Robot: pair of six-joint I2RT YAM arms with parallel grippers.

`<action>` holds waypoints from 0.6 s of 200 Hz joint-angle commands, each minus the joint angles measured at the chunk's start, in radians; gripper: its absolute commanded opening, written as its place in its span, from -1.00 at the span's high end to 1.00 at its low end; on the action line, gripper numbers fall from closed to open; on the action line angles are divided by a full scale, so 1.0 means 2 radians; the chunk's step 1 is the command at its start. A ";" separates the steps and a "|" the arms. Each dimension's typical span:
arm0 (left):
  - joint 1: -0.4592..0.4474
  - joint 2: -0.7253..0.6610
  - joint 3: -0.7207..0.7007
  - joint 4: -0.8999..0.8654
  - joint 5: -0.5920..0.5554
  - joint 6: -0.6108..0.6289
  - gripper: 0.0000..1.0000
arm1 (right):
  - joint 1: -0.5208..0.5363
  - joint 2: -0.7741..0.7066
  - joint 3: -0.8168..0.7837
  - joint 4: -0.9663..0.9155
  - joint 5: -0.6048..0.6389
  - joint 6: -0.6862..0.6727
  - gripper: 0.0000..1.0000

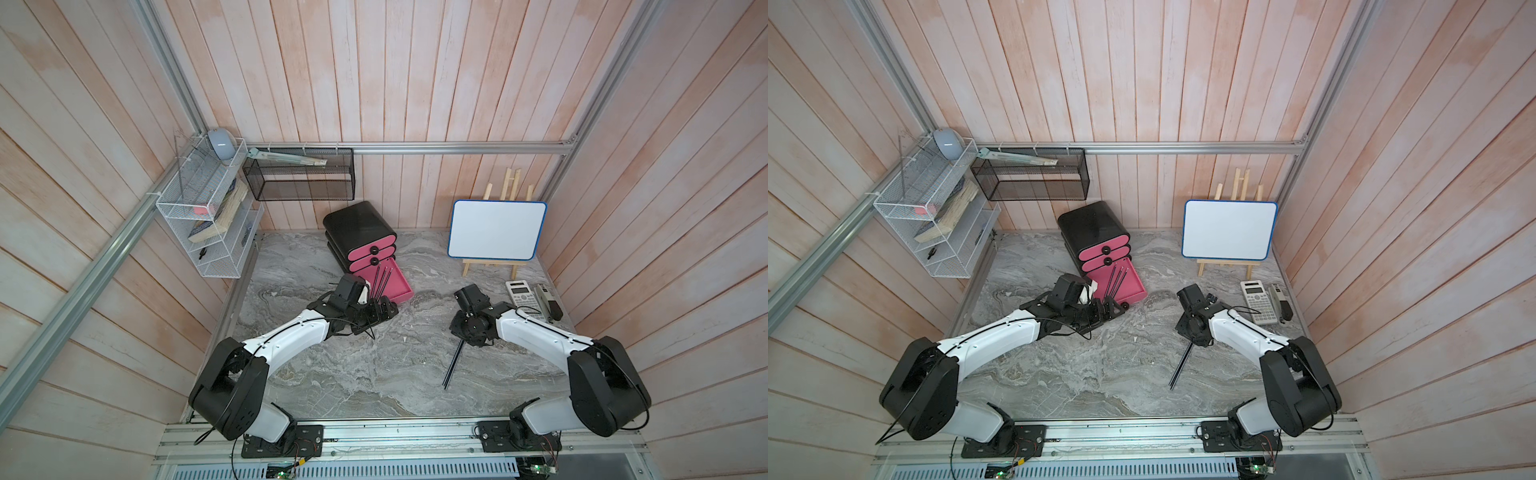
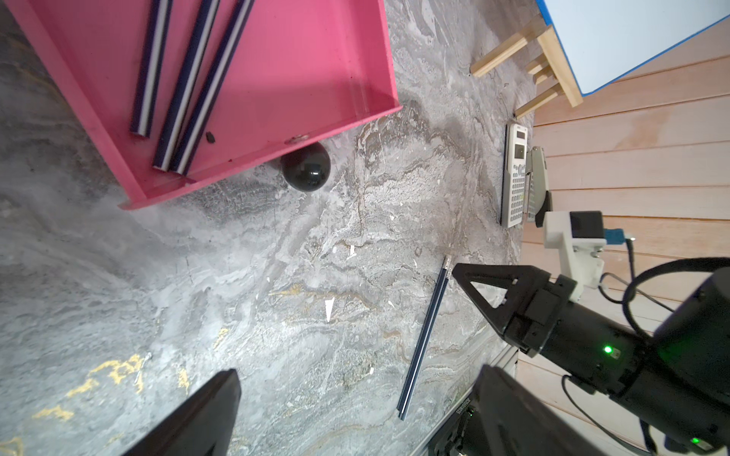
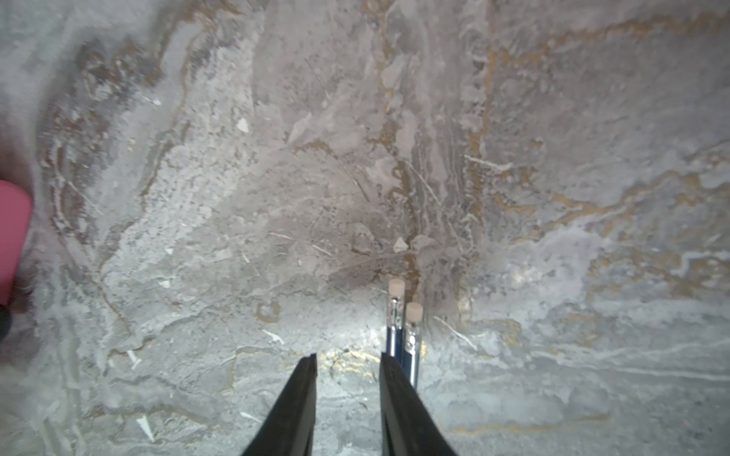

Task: Please place the pencils in the drawer according to their color
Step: Place the pencil in the drawer, then pick up the pencil from the center of the board.

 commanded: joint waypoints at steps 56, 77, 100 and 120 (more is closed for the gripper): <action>-0.003 0.008 -0.007 0.024 0.007 0.009 -0.99 | -0.003 0.014 0.002 -0.003 0.015 0.005 0.35; -0.003 0.009 -0.009 0.028 0.009 0.006 -0.99 | -0.006 0.016 0.001 -0.004 0.015 0.002 0.35; -0.003 0.011 -0.010 0.030 0.011 0.005 -0.99 | -0.011 0.017 -0.004 -0.001 0.016 -0.003 0.35; -0.003 0.013 -0.008 0.032 0.011 0.003 -0.99 | -0.016 0.021 -0.005 0.005 0.016 -0.007 0.35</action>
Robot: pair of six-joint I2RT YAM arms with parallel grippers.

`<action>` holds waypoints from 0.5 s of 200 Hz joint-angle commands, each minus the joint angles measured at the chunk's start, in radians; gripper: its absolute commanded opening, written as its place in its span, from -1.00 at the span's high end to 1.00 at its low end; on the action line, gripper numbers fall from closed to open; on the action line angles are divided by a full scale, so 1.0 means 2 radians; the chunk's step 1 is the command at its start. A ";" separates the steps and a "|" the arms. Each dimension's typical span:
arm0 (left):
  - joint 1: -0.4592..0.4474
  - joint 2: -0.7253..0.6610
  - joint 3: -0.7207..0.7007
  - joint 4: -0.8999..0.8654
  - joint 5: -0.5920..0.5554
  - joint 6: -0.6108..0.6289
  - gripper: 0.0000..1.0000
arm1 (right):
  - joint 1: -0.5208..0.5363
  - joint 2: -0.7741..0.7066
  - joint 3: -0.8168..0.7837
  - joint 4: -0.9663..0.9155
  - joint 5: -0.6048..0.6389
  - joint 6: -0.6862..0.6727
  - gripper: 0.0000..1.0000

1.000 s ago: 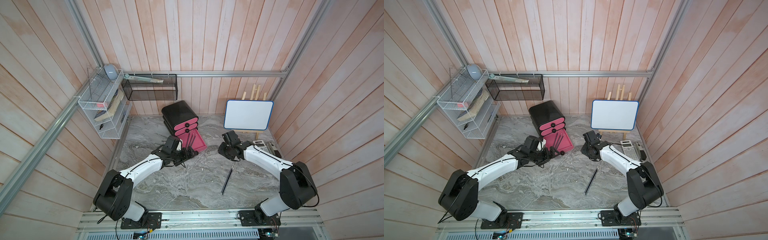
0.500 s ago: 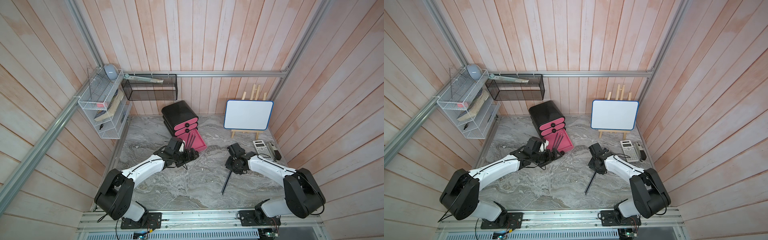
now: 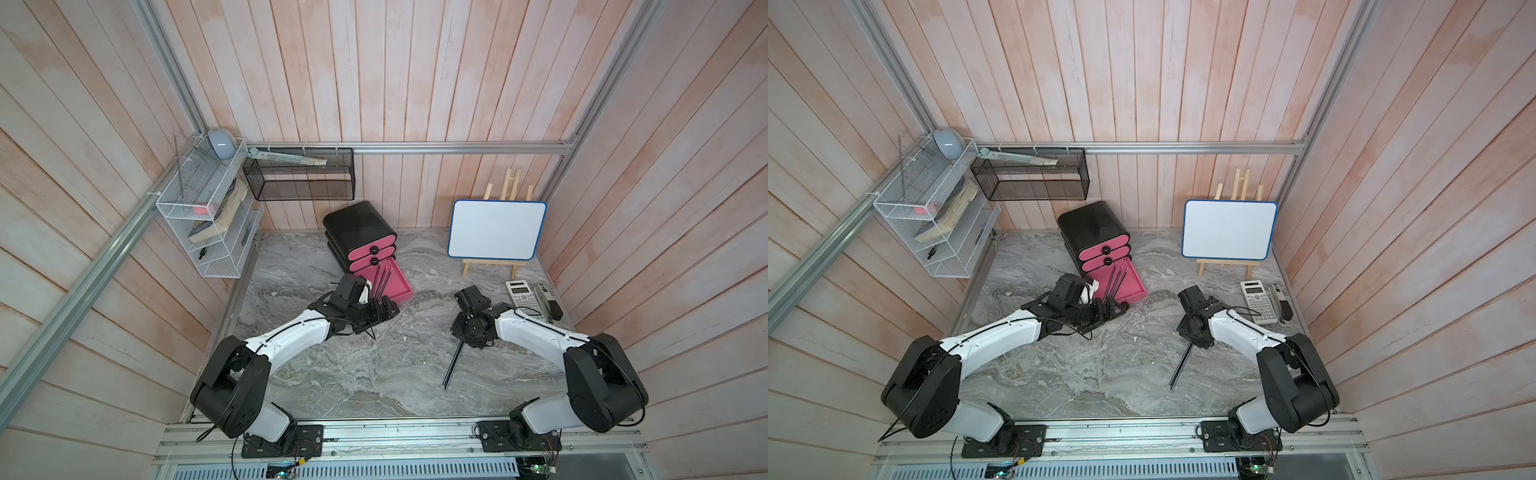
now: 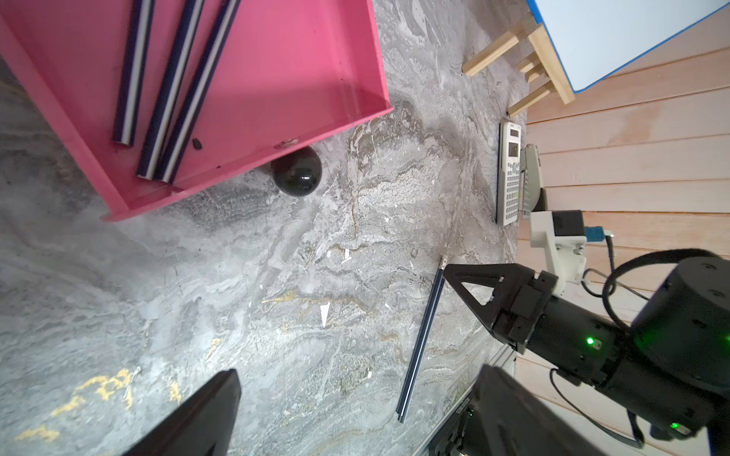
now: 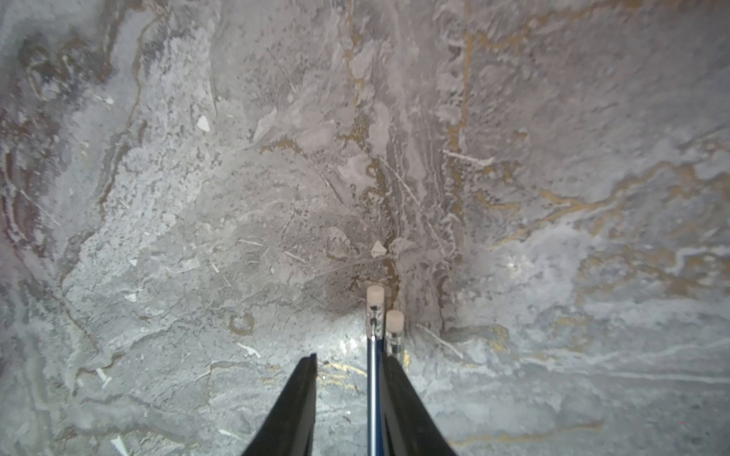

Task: Please place the pencils in the drawer according to their color
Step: Pick up the pencil from the center of the board.

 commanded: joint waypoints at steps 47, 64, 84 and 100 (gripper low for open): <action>-0.002 0.011 -0.003 0.015 0.006 -0.002 -0.99 | -0.015 0.024 -0.001 0.010 0.011 -0.022 0.37; -0.002 0.010 -0.005 0.016 0.005 -0.003 -0.99 | -0.017 0.030 -0.001 0.012 0.009 -0.024 0.37; -0.002 0.009 -0.007 0.018 0.005 -0.005 -0.99 | -0.018 0.035 -0.001 0.015 0.008 -0.027 0.38; -0.003 0.010 -0.007 0.018 0.005 -0.005 -0.99 | -0.019 0.039 0.001 0.018 0.006 -0.029 0.39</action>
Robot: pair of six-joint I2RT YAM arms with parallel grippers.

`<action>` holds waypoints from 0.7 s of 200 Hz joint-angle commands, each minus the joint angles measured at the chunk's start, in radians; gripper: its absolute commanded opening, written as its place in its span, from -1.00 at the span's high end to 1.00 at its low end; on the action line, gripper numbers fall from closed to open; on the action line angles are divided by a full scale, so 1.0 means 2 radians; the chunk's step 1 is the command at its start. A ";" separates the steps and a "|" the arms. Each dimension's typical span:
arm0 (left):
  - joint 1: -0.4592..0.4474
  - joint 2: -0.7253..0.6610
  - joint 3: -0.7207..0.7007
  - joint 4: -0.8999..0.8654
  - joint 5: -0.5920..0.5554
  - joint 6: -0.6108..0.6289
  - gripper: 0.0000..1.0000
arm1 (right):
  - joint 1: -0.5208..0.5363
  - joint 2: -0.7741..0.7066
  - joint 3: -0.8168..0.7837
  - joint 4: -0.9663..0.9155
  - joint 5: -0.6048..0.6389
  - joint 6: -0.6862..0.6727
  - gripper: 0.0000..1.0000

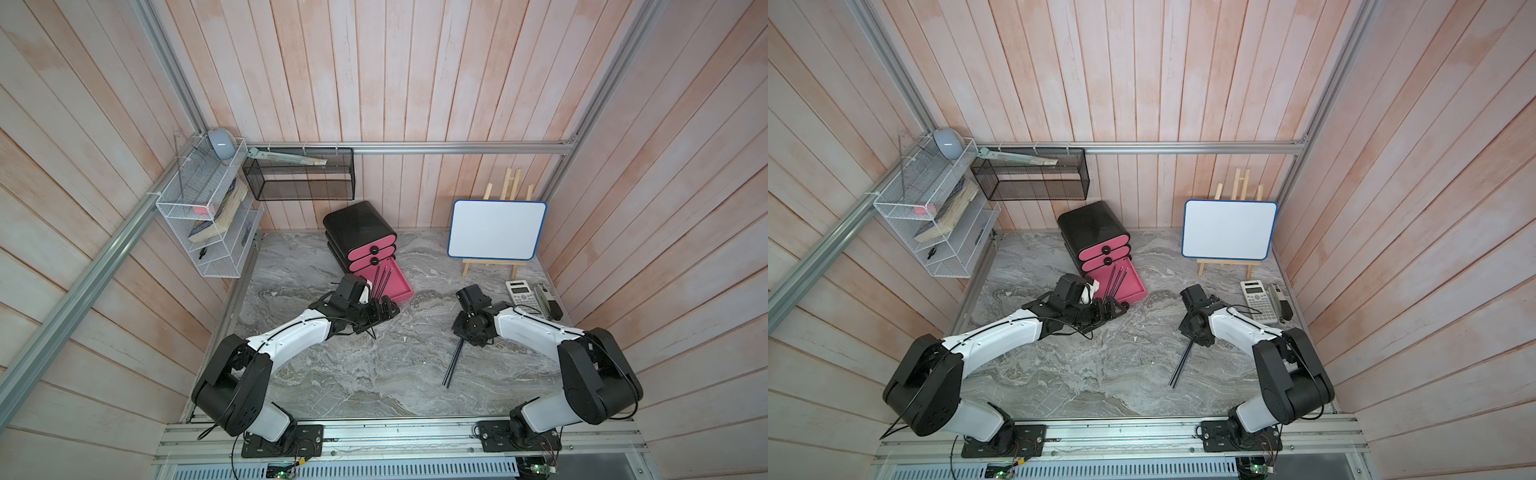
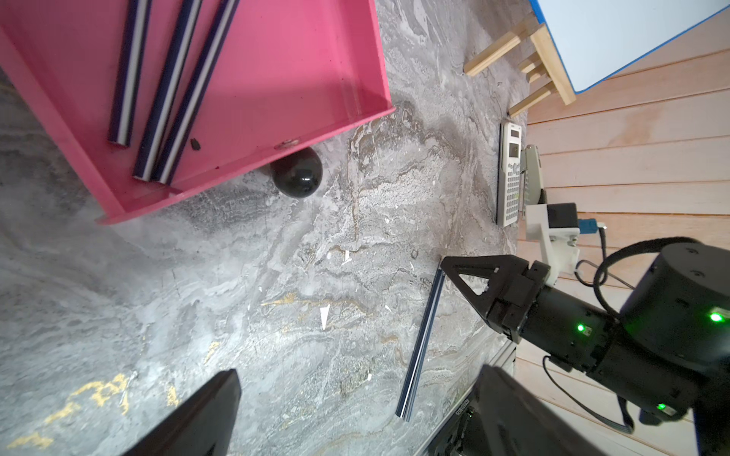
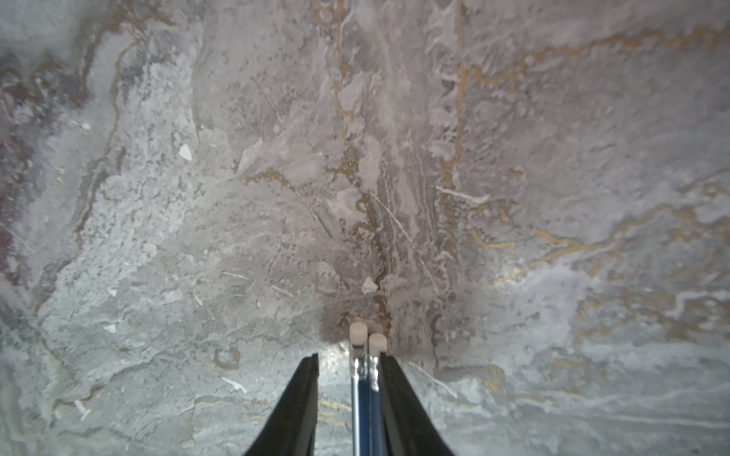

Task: Please place the pencils in the drawer according to their color
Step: Pick up the pencil from the center of the board.

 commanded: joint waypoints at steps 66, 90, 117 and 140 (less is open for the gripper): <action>-0.002 0.002 -0.009 0.013 0.003 -0.001 -0.99 | -0.004 0.033 0.008 -0.001 -0.003 -0.013 0.42; -0.002 0.002 -0.010 0.012 0.002 -0.001 -0.99 | -0.004 0.021 0.009 -0.007 -0.003 -0.014 0.41; -0.002 0.003 -0.011 0.015 0.003 -0.001 -0.99 | -0.004 -0.005 0.015 -0.021 0.001 -0.013 0.39; -0.002 0.004 -0.010 0.016 0.004 -0.002 -0.99 | -0.004 -0.025 0.023 -0.028 0.000 -0.014 0.38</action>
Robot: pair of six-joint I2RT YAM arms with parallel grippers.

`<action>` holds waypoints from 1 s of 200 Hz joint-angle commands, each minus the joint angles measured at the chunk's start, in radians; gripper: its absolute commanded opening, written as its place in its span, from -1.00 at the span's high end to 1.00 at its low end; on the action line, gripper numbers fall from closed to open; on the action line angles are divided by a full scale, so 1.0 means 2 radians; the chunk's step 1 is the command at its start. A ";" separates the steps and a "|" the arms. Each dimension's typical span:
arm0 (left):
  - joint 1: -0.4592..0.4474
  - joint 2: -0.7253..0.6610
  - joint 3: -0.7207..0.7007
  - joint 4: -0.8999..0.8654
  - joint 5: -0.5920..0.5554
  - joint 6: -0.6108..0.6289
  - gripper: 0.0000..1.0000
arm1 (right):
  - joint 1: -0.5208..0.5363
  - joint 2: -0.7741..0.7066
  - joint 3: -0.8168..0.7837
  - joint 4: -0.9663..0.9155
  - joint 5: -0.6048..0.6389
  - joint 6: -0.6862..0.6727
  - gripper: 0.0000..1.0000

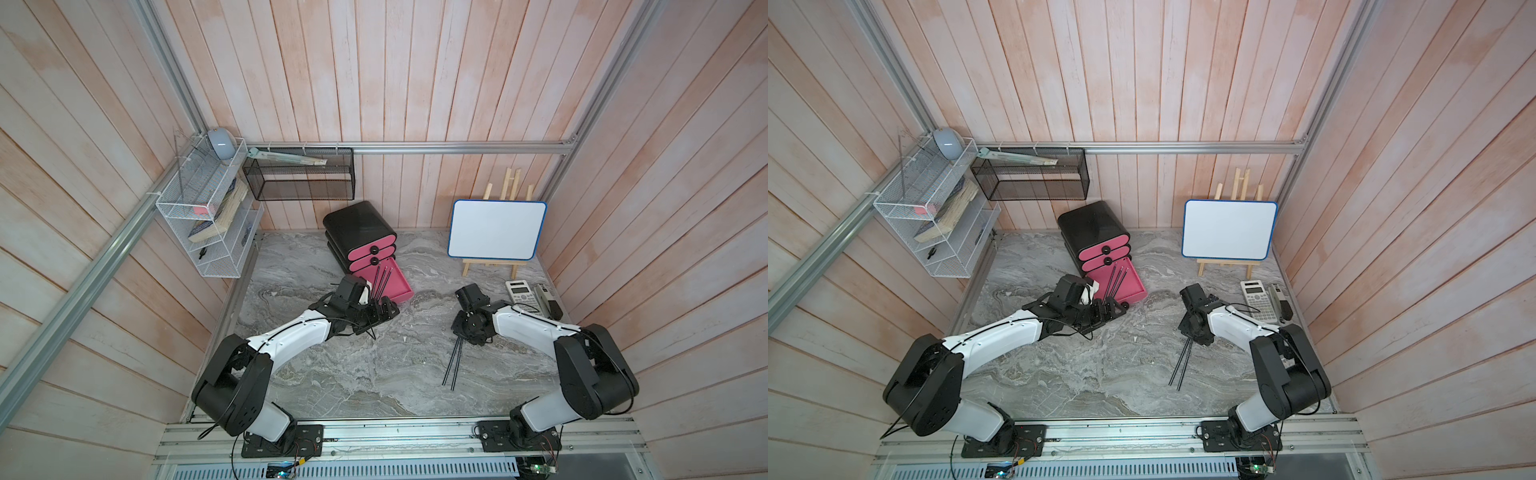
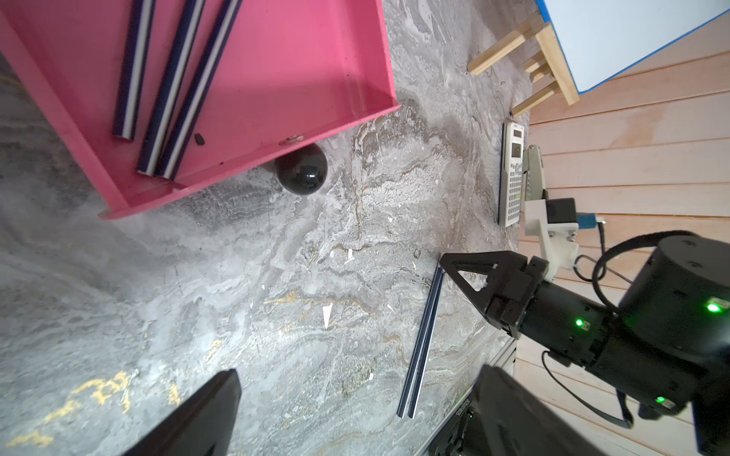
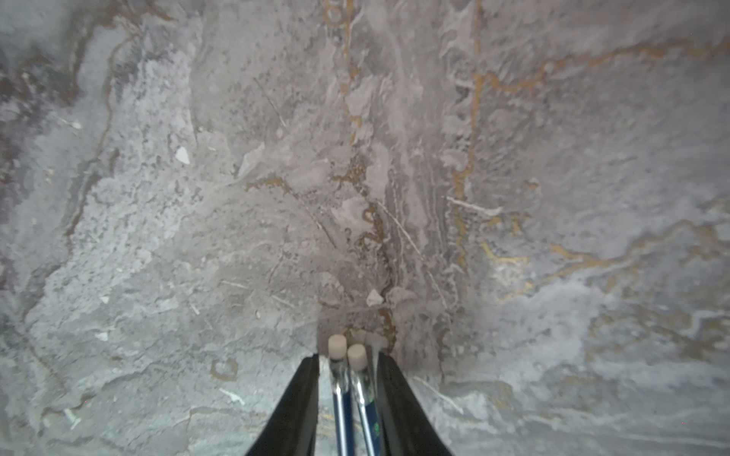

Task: Please place the pencils in the drawer according to their color
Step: Pick up the pencil from the center of the board.

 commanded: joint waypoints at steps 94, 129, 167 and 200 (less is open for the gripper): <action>-0.002 0.005 -0.005 0.014 0.004 0.000 -0.99 | 0.000 -0.012 0.015 -0.011 -0.021 -0.002 0.38; -0.002 0.006 -0.006 0.015 0.004 0.000 -0.99 | 0.003 0.000 0.014 -0.005 -0.027 0.000 0.39; -0.002 0.005 -0.008 0.016 0.004 -0.001 -0.99 | 0.005 0.010 0.011 -0.001 -0.029 0.000 0.39; -0.002 0.006 -0.009 0.017 0.004 0.000 -0.99 | 0.005 0.017 0.007 0.001 -0.029 0.000 0.39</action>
